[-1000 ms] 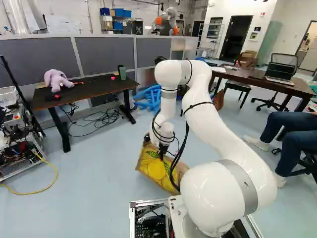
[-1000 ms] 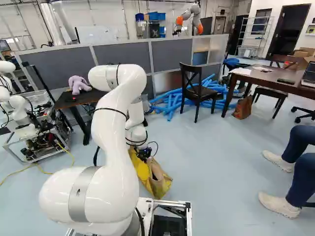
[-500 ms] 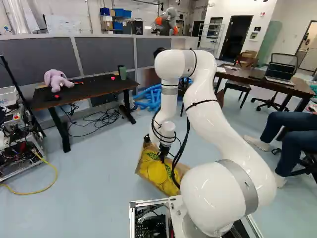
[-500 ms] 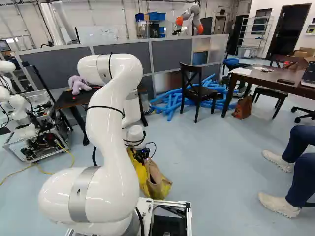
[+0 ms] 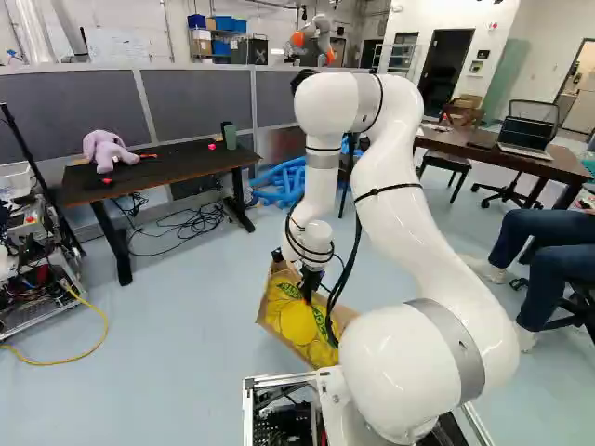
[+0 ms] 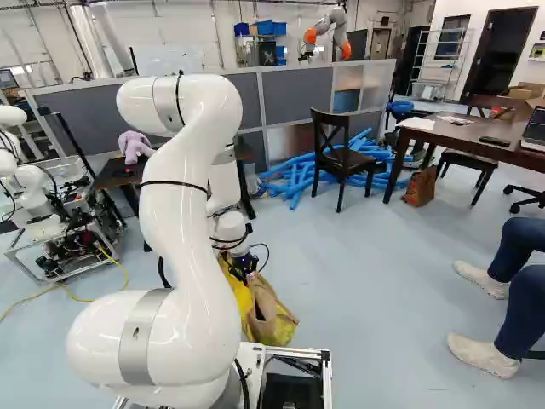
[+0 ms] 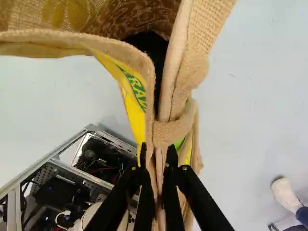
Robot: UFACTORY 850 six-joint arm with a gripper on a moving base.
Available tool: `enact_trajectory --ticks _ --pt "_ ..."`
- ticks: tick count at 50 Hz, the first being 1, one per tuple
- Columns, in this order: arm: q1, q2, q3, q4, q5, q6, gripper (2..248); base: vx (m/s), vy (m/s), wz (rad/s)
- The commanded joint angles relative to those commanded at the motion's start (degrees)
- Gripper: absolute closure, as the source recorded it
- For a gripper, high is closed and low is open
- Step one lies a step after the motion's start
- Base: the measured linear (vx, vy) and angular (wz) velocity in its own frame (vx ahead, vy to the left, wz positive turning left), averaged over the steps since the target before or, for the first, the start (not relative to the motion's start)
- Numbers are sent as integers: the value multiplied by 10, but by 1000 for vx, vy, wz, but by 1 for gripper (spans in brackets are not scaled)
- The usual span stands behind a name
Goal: Pick up the bag on the ground and place it on the table
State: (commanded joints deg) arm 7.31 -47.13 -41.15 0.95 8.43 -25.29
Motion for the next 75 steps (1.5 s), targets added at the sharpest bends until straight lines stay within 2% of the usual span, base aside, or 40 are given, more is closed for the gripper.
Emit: enact_trajectory --ticks 31,50,75 --pt "-29 77 29 22 -62 0 229 0 0 0" --pt "-58 119 27 25 -105 0 229 0 0 0" --pt "-63 165 10 25 -167 0 229 0 0 0"
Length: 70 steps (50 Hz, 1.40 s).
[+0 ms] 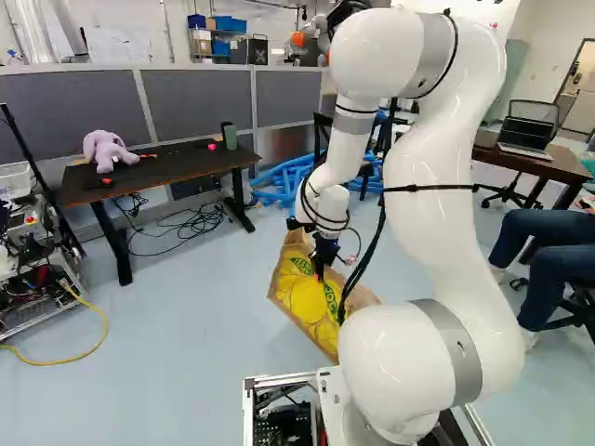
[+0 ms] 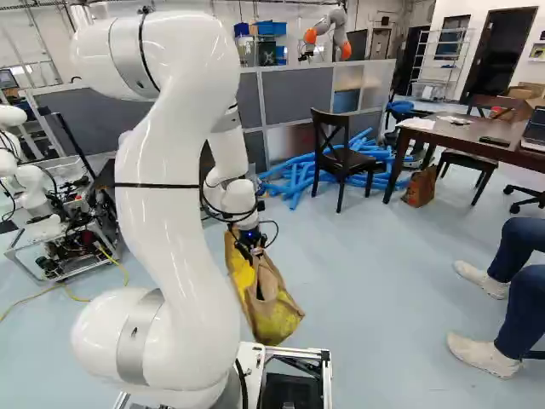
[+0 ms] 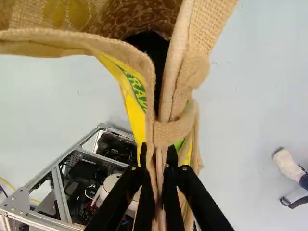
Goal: Pick up the bag on the ground and place it on the table
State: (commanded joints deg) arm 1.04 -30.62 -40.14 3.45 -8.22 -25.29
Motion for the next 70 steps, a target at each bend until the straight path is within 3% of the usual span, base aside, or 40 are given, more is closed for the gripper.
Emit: enact_trajectory --ticks 46,70 --pt "20 79 -28 0 -119 0 229 0 0 0" --pt "36 123 -34 0 -147 0 229 0 0 0"
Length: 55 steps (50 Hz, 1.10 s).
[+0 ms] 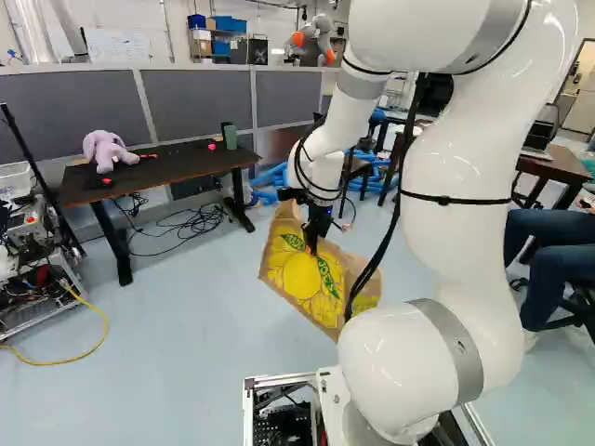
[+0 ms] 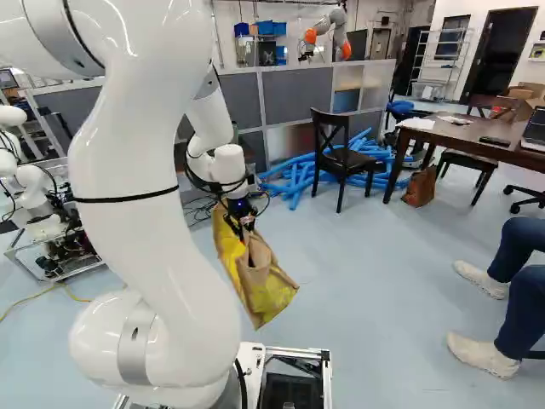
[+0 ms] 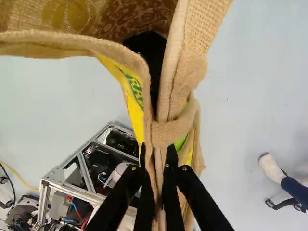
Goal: Pick up the bag on the ground and place it on the table
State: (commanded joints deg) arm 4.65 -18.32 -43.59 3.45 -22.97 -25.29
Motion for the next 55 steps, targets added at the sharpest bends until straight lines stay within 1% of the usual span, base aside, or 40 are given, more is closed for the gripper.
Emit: enact_trajectory --ticks 23,44,55 --pt "21 57 15 0 -45 0 229 0 0 0" --pt "22 111 27 0 -83 0 229 0 0 0" --pt "20 134 27 11 -102 0 229 0 0 0"
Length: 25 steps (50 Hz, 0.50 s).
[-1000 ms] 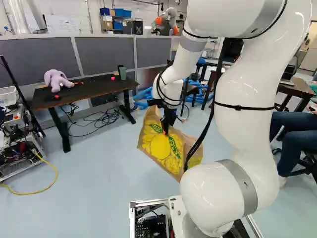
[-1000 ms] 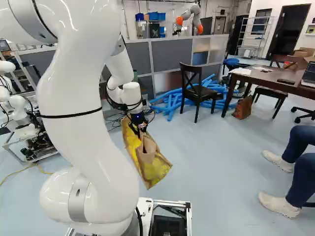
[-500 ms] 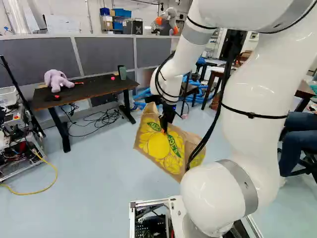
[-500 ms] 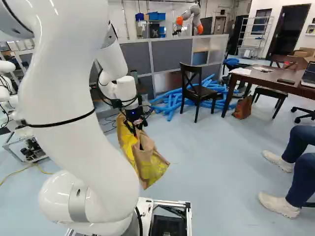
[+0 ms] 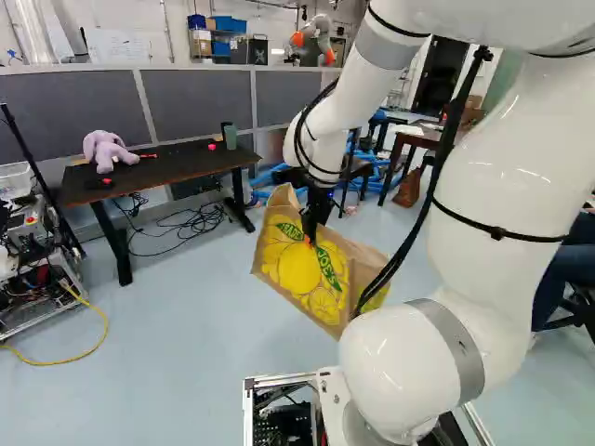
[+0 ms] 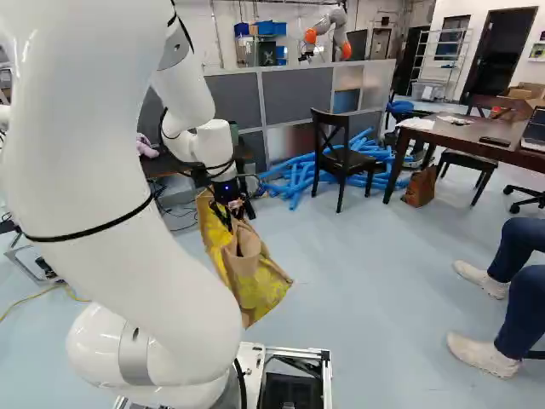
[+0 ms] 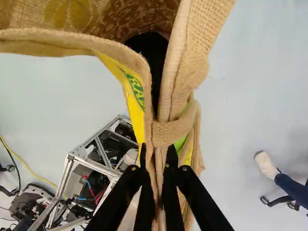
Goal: Pick up the bag on the ground and place it on the table
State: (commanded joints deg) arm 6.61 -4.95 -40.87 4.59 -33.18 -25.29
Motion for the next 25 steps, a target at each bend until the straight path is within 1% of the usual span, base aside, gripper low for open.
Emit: enact_trajectory --ticks 25 --pt "-20 45 -9 23 -33 0 229 0 0 0"
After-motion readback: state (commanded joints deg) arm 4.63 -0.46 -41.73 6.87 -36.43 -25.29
